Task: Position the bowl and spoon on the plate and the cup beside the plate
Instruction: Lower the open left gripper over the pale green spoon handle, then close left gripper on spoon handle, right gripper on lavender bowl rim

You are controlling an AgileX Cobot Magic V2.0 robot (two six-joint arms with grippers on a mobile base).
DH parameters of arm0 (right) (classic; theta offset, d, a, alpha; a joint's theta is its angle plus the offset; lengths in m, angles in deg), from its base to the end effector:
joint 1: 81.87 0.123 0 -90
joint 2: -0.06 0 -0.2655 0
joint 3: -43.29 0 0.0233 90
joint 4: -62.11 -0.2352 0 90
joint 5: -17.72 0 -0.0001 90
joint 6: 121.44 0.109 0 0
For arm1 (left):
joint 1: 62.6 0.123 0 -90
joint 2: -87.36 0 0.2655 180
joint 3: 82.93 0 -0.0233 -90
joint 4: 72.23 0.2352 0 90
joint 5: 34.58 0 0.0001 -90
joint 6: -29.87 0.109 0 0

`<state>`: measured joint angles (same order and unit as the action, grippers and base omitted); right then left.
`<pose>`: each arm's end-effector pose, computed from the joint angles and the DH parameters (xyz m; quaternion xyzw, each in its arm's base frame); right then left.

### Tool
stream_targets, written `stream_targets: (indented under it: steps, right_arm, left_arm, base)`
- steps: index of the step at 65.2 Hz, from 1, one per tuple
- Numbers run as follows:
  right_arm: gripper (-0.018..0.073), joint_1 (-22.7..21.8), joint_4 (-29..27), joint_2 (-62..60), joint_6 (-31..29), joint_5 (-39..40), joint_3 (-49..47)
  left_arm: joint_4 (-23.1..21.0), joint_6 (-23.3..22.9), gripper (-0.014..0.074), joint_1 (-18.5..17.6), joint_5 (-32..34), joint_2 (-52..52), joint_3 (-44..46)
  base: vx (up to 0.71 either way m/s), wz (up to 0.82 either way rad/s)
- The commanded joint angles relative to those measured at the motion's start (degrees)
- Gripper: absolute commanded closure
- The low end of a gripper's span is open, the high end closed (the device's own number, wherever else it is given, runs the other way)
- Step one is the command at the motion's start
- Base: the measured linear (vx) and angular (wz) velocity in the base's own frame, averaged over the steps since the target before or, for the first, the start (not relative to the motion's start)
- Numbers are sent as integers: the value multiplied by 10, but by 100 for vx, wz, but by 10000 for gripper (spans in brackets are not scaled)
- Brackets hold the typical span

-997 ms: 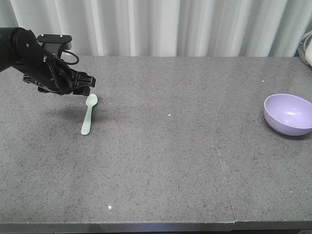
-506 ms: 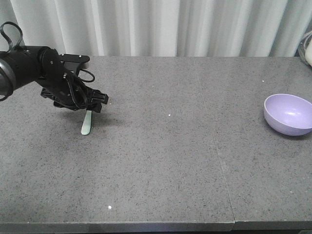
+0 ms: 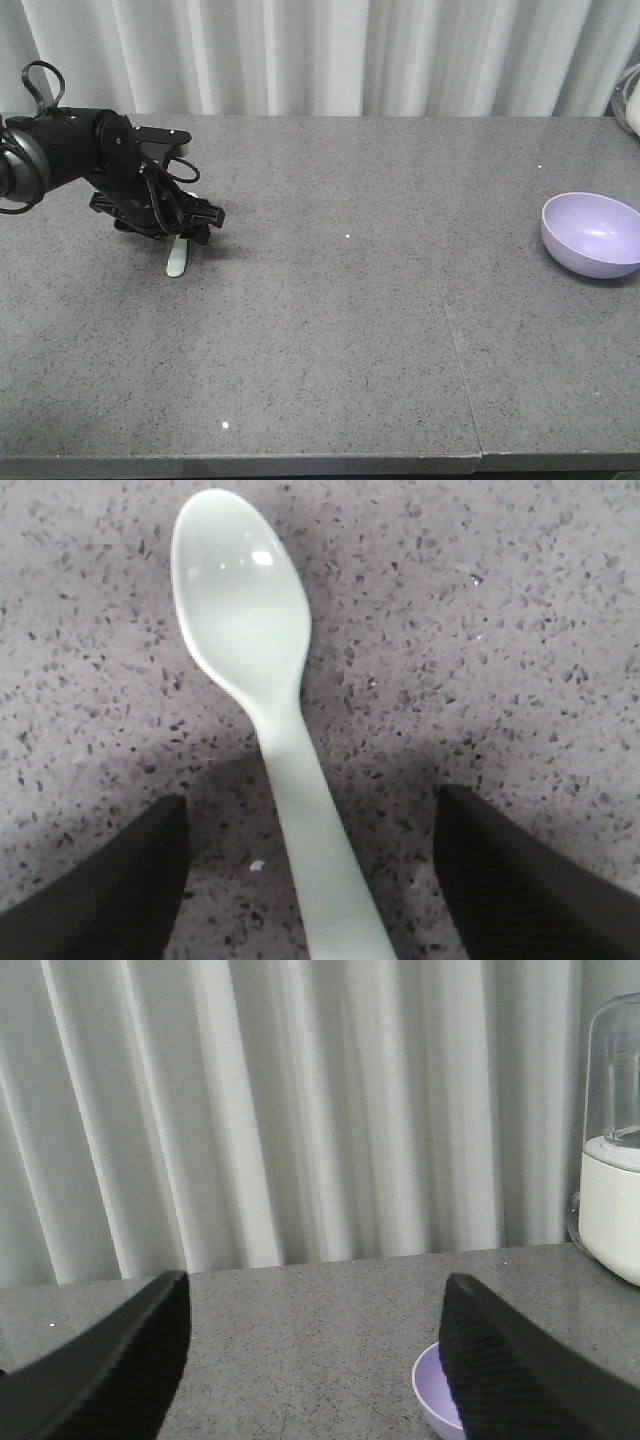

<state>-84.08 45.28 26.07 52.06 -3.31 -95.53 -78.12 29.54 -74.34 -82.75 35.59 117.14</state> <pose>0.0778 0.0084 0.3569 0.0316 0.6902 0.0803 0.7184 0.4280 -0.0975 0.1809 0.0716 0.9752 -0.0658 0.1990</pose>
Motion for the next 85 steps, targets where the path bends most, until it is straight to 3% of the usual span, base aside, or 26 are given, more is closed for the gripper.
stream_targets:
  steps: [1, 41, 58, 80, 85]
  right_arm:
    - [42, 2, 1, 10, -2, 41, -17]
    - [42, 2, 0, 10, -2, 41, -17]
    - [42, 2, -1, 10, -2, 41, -17]
    - [42, 2, -2, 10, -2, 41, -17]
    - [42, 2, -2, 10, -2, 41, -17]
  left_arm:
    - [-8, -3, 90, -3, -20, -6, 11]
    - [-7, -3, 123, -3, -104, 37, 11]
    - [18, -3, 290, -4, -128, 37, 11]
    - [21, -3, 606, -4, -141, 37, 11]
    - [21, 0, 605, -4, -147, 37, 11]
  base:
    - [0, 0]
    - [0, 0]
    - [0, 0]
    - [0, 0]
    - [0, 0]
